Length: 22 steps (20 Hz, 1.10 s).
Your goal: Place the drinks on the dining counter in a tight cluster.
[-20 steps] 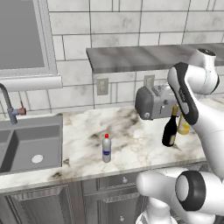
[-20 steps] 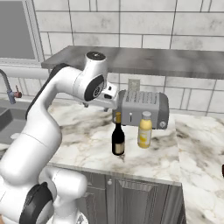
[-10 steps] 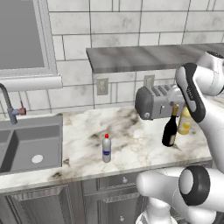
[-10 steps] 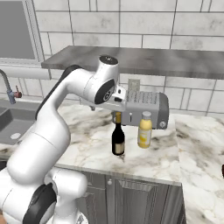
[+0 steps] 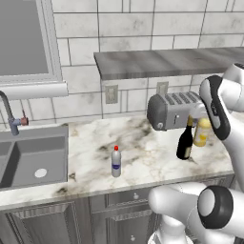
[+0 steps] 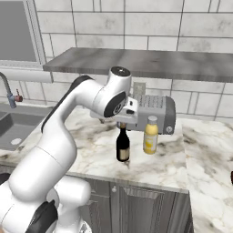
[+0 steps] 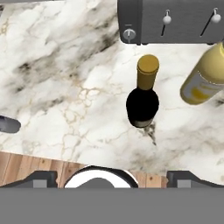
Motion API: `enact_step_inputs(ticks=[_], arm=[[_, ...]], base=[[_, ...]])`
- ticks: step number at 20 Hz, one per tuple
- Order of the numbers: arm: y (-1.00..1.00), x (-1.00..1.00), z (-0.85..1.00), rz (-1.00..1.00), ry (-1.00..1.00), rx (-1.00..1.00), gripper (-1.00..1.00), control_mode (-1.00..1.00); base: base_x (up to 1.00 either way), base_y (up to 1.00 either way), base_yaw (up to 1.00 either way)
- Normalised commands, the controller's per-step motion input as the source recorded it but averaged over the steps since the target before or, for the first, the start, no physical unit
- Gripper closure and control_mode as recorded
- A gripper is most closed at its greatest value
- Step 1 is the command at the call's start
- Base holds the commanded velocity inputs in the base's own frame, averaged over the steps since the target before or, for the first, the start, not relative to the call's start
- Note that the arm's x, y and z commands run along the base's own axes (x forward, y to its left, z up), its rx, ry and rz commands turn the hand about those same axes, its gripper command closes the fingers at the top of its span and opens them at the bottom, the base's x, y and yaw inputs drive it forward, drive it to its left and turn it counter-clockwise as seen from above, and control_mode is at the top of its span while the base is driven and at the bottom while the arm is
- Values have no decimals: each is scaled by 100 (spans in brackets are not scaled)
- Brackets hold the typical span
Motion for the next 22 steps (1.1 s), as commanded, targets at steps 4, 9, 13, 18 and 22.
enact_step_inputs(ticks=[4,9,13,18,22], arm=[[-9,-4,-7,2,0,-2,-100,-100],[0,0,-24,1,0,-7,-100,-100],[0,0,-32,0,0,-7,-100,-100],[0,0,-26,0,-5,-1,-100,-100],[0,4,-36,0,-11,0,-100,-100]], base=[[0,0,0],[0,0,0],[0,0,0],[0,0,0],[0,0,0]])
